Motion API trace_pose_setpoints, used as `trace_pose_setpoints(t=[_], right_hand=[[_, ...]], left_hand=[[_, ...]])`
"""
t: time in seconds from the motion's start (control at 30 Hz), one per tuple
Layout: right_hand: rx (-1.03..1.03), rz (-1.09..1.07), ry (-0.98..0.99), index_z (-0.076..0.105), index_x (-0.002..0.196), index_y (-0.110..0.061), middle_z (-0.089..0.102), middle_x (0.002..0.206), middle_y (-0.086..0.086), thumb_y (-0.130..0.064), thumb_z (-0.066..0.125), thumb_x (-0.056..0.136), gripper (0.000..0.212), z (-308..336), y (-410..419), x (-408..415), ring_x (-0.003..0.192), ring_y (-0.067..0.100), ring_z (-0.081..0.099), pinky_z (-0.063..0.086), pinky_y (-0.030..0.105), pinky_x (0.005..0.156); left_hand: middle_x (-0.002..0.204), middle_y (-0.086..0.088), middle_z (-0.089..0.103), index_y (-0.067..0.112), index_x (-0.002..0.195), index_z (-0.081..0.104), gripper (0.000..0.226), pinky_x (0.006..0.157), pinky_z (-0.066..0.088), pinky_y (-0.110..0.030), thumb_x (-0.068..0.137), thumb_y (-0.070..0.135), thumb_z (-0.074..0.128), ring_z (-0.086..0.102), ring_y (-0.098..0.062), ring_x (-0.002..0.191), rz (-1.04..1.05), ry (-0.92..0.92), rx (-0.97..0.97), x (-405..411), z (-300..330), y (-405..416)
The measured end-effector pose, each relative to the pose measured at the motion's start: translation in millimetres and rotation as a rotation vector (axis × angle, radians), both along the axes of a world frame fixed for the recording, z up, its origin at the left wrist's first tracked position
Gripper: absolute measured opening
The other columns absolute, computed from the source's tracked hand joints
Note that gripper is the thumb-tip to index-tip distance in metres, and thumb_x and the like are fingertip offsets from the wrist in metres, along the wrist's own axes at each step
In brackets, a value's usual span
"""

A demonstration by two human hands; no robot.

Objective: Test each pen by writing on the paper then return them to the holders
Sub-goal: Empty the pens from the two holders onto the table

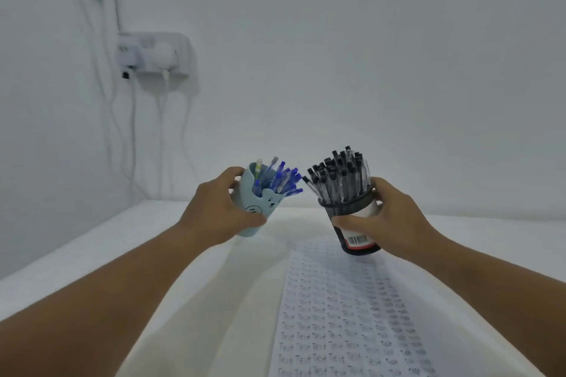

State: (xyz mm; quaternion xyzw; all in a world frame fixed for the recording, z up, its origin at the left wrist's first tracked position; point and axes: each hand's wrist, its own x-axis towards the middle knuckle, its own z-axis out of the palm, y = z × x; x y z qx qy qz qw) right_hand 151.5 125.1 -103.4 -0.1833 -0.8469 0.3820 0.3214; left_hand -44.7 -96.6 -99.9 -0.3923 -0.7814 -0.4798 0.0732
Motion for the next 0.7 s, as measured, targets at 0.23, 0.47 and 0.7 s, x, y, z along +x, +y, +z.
trace_pose_setpoints(t=[0.23,0.47,0.7], right_hand=[[0.29,0.015,-0.287,0.054,0.119,-0.044,0.065,0.098,-0.017,-0.06,0.084,0.053,0.074,6.8,-49.9,-49.4,0.089,0.006,0.065,0.055,0.037,0.086],[0.784,-0.052,-0.57,0.047,0.13,-0.046,0.055,0.102,-0.014,-0.076,0.07,0.056,0.083,8.6,-86.3,-90.9,0.101,0.014,0.054,0.037,0.037,0.096],[1.113,-0.016,-0.575,0.047,0.132,-0.042,0.05,0.103,-0.011,-0.073,0.067,0.058,0.082,21.7,-106.0,-103.5,0.101,0.014,0.044,0.032,0.035,0.092]], left_hand=[[0.109,0.013,0.063,0.037,0.13,0.051,0.071,0.08,0.052,-0.033,0.067,0.034,0.085,0.06,-0.016,0.095,0.215,0.388,-0.448,-47.2,-4.2,-93.6],[0.118,0.006,0.063,0.028,0.131,0.053,0.082,0.086,0.046,-0.038,0.056,0.012,0.083,0.061,-0.026,0.106,0.323,0.769,-0.539,-88.0,-34.5,-128.1],[0.127,-0.001,0.061,0.02,0.127,0.06,0.085,0.097,0.047,-0.041,0.048,-0.011,0.073,0.057,-0.031,0.122,0.346,0.863,-0.367,-94.1,-60.5,-116.3]])
